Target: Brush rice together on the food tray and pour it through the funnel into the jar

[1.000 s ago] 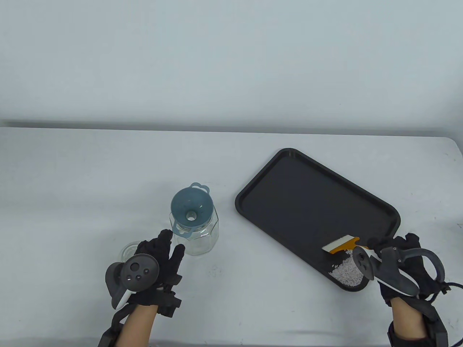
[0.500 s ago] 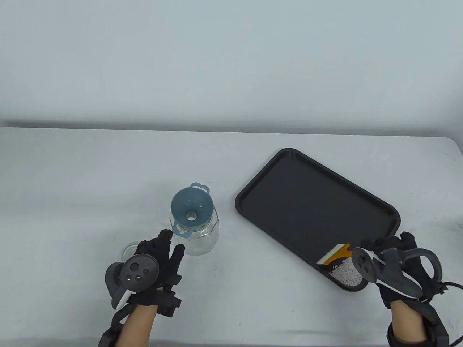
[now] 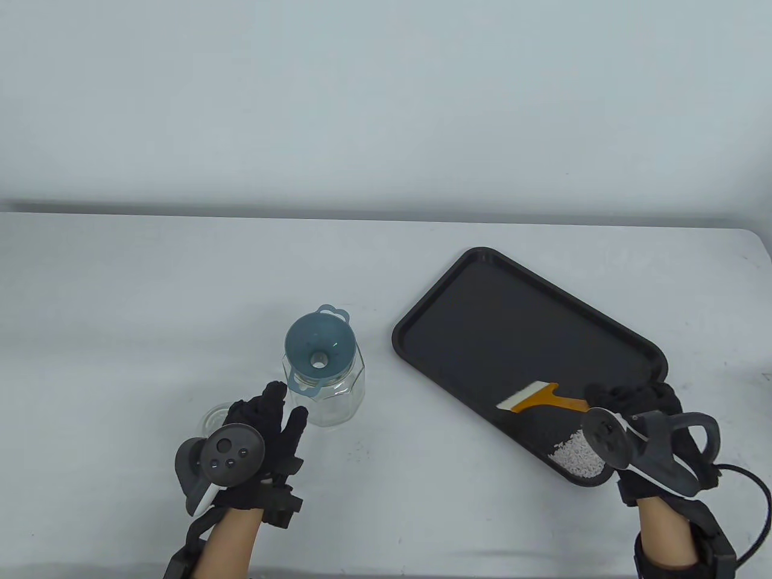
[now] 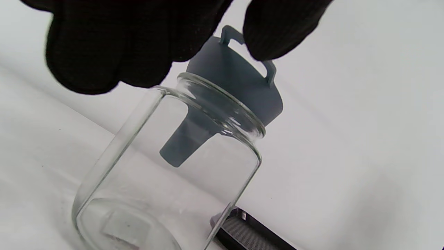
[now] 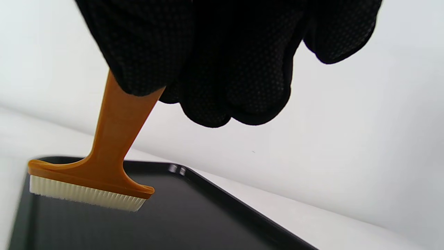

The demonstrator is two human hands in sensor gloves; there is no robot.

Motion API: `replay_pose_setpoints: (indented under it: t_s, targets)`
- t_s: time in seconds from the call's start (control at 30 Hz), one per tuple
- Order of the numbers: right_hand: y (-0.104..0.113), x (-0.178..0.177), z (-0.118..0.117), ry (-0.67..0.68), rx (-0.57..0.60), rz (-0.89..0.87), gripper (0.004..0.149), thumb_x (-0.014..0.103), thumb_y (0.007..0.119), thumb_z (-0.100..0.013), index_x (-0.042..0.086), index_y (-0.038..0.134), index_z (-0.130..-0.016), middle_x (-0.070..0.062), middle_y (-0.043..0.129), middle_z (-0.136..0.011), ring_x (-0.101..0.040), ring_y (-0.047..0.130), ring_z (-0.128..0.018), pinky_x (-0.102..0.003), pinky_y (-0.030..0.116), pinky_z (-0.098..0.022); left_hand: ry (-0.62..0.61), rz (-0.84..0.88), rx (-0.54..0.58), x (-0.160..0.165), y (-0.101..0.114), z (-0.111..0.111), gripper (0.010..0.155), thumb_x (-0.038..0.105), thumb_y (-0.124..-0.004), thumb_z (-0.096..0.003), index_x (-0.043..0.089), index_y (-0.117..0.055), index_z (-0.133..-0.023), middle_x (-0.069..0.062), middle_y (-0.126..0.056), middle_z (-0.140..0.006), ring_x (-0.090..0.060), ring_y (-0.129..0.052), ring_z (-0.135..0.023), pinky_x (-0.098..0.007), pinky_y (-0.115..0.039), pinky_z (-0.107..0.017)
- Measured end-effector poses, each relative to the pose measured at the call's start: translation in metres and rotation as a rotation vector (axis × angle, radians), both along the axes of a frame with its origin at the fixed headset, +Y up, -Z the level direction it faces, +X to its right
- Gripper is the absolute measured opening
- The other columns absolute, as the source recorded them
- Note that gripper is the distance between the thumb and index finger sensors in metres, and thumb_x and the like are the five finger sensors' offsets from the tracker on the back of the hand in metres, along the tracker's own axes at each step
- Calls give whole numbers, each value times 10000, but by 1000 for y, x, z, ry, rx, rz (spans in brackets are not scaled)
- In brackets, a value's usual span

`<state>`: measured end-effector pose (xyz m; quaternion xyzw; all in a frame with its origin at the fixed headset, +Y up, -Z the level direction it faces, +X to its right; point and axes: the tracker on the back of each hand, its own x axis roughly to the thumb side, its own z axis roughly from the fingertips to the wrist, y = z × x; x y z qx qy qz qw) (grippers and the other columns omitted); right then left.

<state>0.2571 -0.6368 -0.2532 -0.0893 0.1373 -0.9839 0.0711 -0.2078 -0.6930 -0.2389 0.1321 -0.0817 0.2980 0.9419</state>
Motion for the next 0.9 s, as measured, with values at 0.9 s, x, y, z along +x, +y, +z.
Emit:
replay_pose_setpoints:
  t_s: [0.9]
  targets:
    - [-103, -117, 16, 525, -199, 129, 537, 347, 818, -410, 139, 732, -898, -11, 899, -755, -263, 950, -639, -596, 628, -591, -1, -5, 10, 0, 0, 1, 689, 368, -678, -545, -141, -576, -997, -412, -765, -833, -633, -840, -625, -781, -468, -603]
